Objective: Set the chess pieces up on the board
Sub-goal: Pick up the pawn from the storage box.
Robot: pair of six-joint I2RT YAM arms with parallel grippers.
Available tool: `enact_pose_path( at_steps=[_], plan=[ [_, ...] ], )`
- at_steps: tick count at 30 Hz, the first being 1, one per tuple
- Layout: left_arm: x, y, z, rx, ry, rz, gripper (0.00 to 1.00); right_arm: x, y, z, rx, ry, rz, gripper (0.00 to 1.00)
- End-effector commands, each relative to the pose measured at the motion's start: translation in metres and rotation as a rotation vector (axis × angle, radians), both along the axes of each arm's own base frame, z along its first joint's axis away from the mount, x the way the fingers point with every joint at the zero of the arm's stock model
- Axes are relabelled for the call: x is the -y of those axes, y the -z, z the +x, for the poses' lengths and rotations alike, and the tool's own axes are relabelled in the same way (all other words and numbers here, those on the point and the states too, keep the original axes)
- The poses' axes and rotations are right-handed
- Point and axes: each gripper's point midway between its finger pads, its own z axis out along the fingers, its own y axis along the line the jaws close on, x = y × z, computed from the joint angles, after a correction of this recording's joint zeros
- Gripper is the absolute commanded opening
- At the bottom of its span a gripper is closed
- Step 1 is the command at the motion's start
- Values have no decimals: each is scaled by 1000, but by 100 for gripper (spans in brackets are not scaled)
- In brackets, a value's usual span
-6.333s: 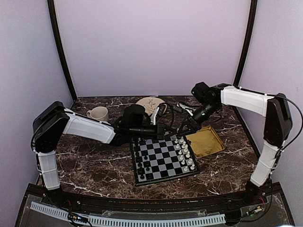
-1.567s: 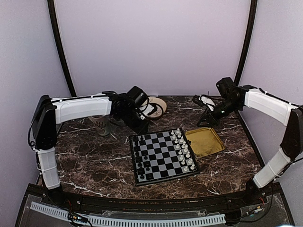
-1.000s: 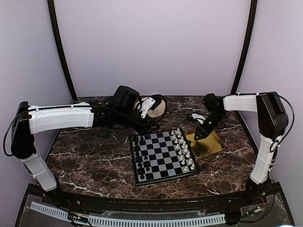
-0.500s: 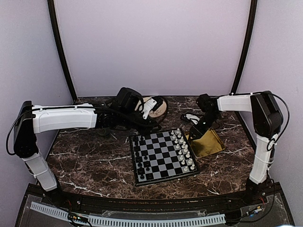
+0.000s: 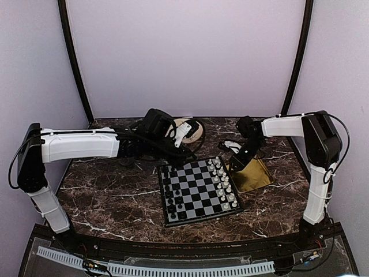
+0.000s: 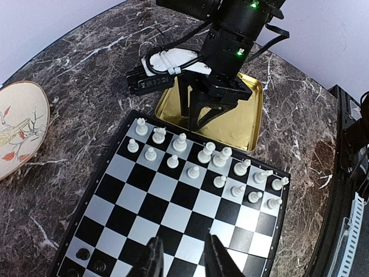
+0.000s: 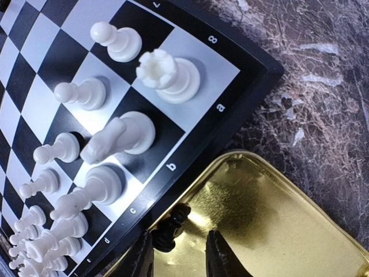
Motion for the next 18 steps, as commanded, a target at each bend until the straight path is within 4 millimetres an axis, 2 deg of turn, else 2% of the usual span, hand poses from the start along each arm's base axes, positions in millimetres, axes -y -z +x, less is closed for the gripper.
enact_pose_path(
  at_steps=[1, 9, 18],
  plan=[
    [-4, 3, -3, -1, -7, 9, 26, 1, 5, 7, 19, 18, -43, 31],
    [-3, 7, -3, -6, -8, 8, 27, 3, 2, 2, 29, 14, -59, 33],
    [-3, 10, -4, -8, -8, 11, 27, 0, 9, -2, 28, -13, -75, 30]
  ],
)
